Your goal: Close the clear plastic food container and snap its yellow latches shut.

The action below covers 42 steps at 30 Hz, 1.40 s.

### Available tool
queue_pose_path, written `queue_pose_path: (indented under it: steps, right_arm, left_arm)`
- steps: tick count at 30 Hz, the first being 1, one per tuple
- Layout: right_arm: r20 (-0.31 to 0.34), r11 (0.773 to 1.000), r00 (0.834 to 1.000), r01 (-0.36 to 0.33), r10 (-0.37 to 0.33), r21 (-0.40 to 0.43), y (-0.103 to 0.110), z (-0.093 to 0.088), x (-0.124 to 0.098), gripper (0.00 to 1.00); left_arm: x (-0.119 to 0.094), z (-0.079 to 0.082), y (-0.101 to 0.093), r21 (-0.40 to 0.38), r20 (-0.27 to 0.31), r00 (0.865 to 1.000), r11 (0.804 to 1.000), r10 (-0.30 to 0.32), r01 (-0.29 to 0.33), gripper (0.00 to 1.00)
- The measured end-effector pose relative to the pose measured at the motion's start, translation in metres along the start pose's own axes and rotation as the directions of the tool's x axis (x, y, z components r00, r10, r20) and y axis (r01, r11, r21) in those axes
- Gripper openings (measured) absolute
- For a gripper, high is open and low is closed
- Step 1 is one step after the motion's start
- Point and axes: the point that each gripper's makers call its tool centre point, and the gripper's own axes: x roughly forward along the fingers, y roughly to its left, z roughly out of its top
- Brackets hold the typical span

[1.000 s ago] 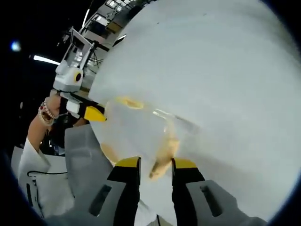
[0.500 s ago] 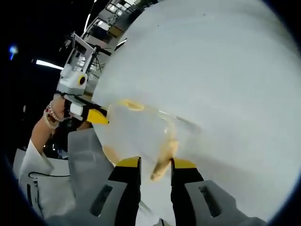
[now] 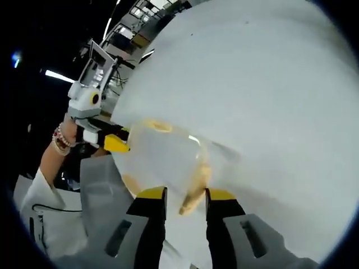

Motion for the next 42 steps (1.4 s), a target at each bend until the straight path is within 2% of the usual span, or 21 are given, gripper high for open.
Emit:
queue_pose_path:
  steps: [3, 6, 7, 9, 10, 13, 16, 18, 20, 21, 23, 25, 26, 27, 29, 30, 31, 34, 38, 40, 42]
  right_arm:
    - [0.000, 0.997, 0.998, 0.057, -0.057, -0.054, -0.009, -0.001, -0.013, 0.23]
    - [0.049, 0.981, 0.992, 0.120, -0.114, -0.154, -0.012, 0.015, -0.030, 0.22]
    - [0.088, 0.969, 0.991, 0.121, -0.105, -0.213, -0.007, 0.024, -0.034, 0.20]
    - [0.151, 0.962, 0.987, 0.089, -0.051, -0.259, 0.009, 0.041, -0.035, 0.16]
    - [0.181, 0.960, 0.983, 0.069, -0.019, -0.272, 0.017, 0.048, -0.032, 0.11]
    - [0.184, 0.950, 0.980, -0.015, 0.075, -0.312, 0.044, 0.054, -0.016, 0.00]
    - [0.127, 0.904, 0.989, -0.017, 0.079, -0.427, 0.056, 0.053, 0.004, 0.00]
    - [0.066, 0.844, 0.996, -0.008, 0.052, -0.537, 0.059, 0.047, 0.016, 0.00]
    - [0.040, 0.787, 0.999, 0.004, 0.027, -0.617, 0.060, 0.049, 0.026, 0.00]
    - [0.028, 0.761, 0.999, 0.004, 0.018, -0.649, 0.062, 0.048, 0.029, 0.00]
    - [-0.001, 0.702, 1.000, -0.018, 0.024, -0.712, 0.069, 0.046, 0.036, 0.06]
    - [-0.010, 0.663, 1.000, -0.024, 0.026, -0.748, 0.075, 0.048, 0.042, 0.14]
    - [-0.013, 0.647, 1.000, -0.017, 0.011, -0.763, 0.074, 0.049, 0.043, 0.16]
    - [-0.009, 0.609, 1.000, 0.000, -0.012, -0.793, 0.073, 0.051, 0.045, 0.18]
    - [-0.024, 0.558, 0.999, -0.003, -0.031, -0.830, 0.072, 0.052, 0.047, 0.19]
    - [-0.033, 0.553, 0.999, -0.010, -0.032, -0.833, 0.073, 0.052, 0.048, 0.20]
    - [-0.042, 0.557, 0.998, -0.016, -0.035, -0.831, 0.072, 0.052, 0.050, 0.22]
    - [-0.077, 0.542, 0.997, -0.048, -0.031, -0.839, 0.074, 0.052, 0.050, 0.25]
    - [-0.093, 0.536, 0.995, -0.058, -0.039, -0.843, 0.074, 0.057, 0.049, 0.24]
    - [-0.092, 0.532, 0.995, -0.056, -0.041, -0.845, 0.074, 0.060, 0.048, 0.29]
    - [-0.091, 0.522, 0.995, -0.056, -0.042, -0.851, 0.074, 0.064, 0.047, 0.33]
  left_arm:
    - [-0.018, 0.023, -0.001, 0.070, 0.141, 0.990, 0.997, 0.011, -0.021, 0.36]
    - [-0.029, 0.035, -0.010, 0.197, 0.223, 0.975, 0.980, -0.022, -0.023, 0.34]
    - [-0.031, 0.035, -0.015, 0.237, 0.232, 0.972, 0.971, -0.047, -0.010, 0.31]
    - [-0.031, 0.035, -0.024, 0.282, 0.259, 0.962, 0.959, -0.083, 0.007, 0.13]
    - [-0.029, 0.036, -0.033, 0.305, 0.293, 0.950, 0.952, -0.110, 0.016, 0.07]
    - [-0.019, 0.034, -0.050, 0.352, 0.323, 0.932, 0.935, -0.162, 0.041, 0.00]
    - [-0.006, 0.033, -0.071, 0.486, 0.341, 0.916, 0.874, -0.210, 0.020, 0.00]
    - [0.003, 0.027, -0.082, 0.551, 0.322, 0.915, 0.834, -0.243, 0.028, 0.00]
    - [0.009, 0.022, -0.084, 0.563, 0.306, 0.921, 0.826, -0.240, 0.028, 0.00]
    - [0.013, 0.021, -0.084, 0.592, 0.316, 0.918, 0.806, -0.239, 0.006, 0.00]
    - [0.019, 0.017, -0.079, 0.652, 0.308, 0.929, 0.757, -0.206, -0.049, 0.01]
    - [0.020, 0.015, -0.078, 0.709, 0.312, 0.928, 0.700, -0.203, -0.085, 0.08]
    - [0.020, 0.013, -0.079, 0.723, 0.309, 0.929, 0.685, -0.203, -0.091, 0.11]
    - [0.020, 0.012, -0.079, 0.752, 0.308, 0.929, 0.650, -0.206, -0.105, 0.15]
    - [0.019, 0.009, -0.080, 0.794, 0.310, 0.929, 0.593, -0.202, -0.135, 0.20]
    - [0.019, 0.006, -0.081, 0.806, 0.299, 0.932, 0.577, -0.205, -0.132, 0.21]
    - [0.018, 0.005, -0.083, 0.791, 0.308, 0.927, 0.598, -0.214, -0.125, 0.21]
    - [0.021, -0.005, -0.087, 0.831, 0.263, 0.938, 0.547, -0.225, -0.102, 0.33]
    - [0.025, -0.010, -0.076, 0.907, 0.271, 0.953, 0.367, -0.139, -0.205, 0.37]
    - [0.027, -0.014, -0.072, 0.925, 0.265, 0.957, 0.311, -0.117, -0.218, 0.37]
    - [0.030, -0.018, -0.071, 0.936, 0.255, 0.961, 0.276, -0.105, -0.218, 0.38]
